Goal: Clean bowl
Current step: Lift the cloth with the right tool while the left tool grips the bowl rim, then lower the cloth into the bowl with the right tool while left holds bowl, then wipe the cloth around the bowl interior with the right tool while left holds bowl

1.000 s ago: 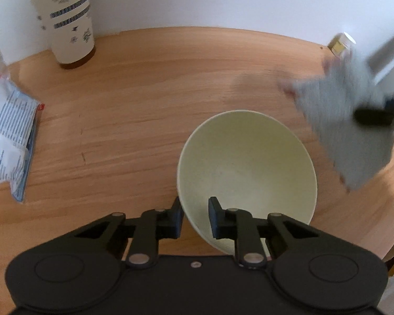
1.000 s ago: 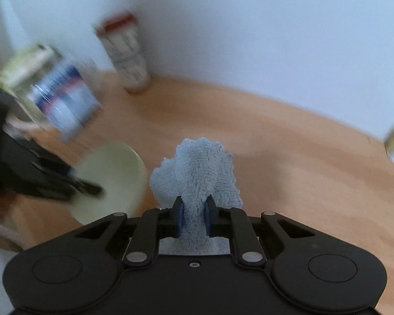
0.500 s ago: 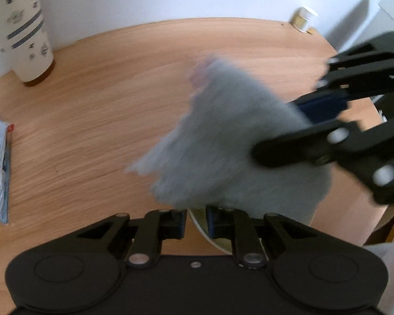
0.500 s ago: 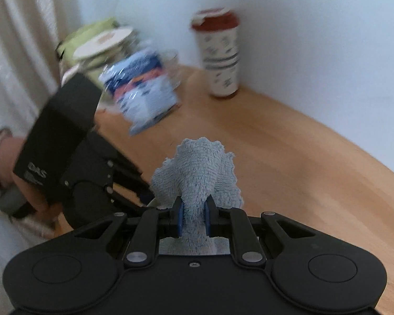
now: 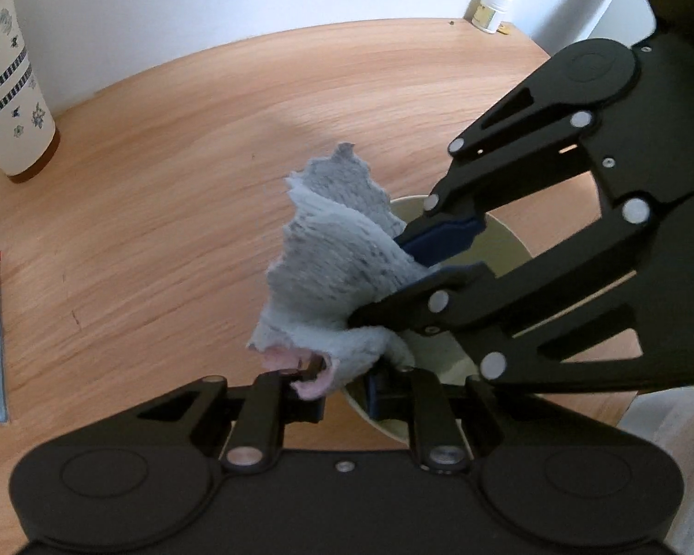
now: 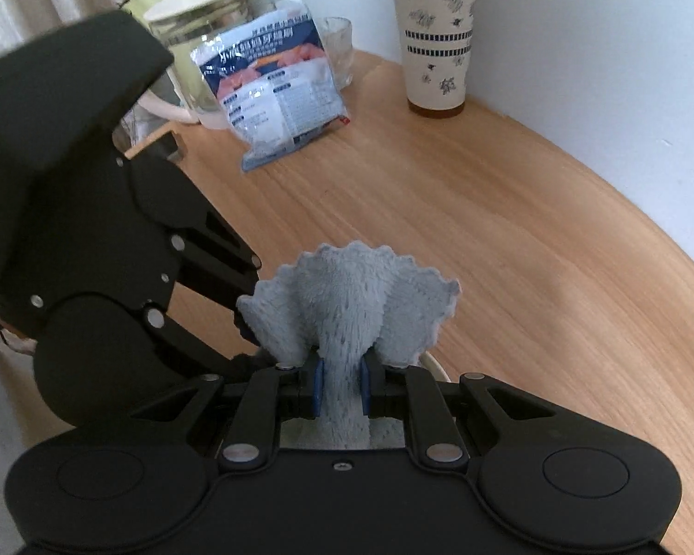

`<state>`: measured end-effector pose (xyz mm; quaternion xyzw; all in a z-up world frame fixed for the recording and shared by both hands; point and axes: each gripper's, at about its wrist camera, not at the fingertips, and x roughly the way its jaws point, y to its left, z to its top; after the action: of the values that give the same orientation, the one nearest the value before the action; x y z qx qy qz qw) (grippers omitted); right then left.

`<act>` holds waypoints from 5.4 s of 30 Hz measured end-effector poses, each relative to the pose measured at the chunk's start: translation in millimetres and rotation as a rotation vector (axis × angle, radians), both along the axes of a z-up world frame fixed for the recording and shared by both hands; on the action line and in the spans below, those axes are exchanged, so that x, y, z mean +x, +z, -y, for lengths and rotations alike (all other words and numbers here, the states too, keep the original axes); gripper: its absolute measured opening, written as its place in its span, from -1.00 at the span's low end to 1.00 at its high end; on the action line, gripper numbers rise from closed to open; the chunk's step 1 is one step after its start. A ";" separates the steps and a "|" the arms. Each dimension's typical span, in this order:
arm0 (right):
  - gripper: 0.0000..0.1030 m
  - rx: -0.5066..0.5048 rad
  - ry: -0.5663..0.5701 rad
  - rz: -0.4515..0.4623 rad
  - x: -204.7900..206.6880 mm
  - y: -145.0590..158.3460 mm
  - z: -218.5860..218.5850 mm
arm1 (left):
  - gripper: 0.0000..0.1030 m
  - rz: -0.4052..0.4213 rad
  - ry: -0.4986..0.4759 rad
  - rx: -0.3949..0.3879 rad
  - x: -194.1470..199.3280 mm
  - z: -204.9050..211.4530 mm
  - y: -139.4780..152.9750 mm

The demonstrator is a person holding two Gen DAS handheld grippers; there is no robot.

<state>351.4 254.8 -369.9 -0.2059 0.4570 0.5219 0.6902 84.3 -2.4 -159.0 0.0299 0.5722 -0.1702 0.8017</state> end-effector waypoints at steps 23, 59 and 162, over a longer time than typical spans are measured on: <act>-0.74 -0.155 -0.019 -0.005 3.3 -24.0 -2.2 | -0.70 -0.028 0.089 -0.025 9.5 -53.4 -33.8; -0.74 -0.074 -0.066 0.134 3.3 5.5 12.0 | -0.71 -0.035 0.140 -0.014 76.3 -228.0 -123.4; -0.72 0.013 -0.055 -0.260 -0.2 -14.8 -9.9 | -0.89 -0.141 0.626 -0.337 314.0 -593.4 -369.8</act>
<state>351.2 264.6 -384.6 -0.1194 0.5448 0.5282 0.6403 398.3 591.0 -528.8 -0.2912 0.5713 -0.0101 0.7673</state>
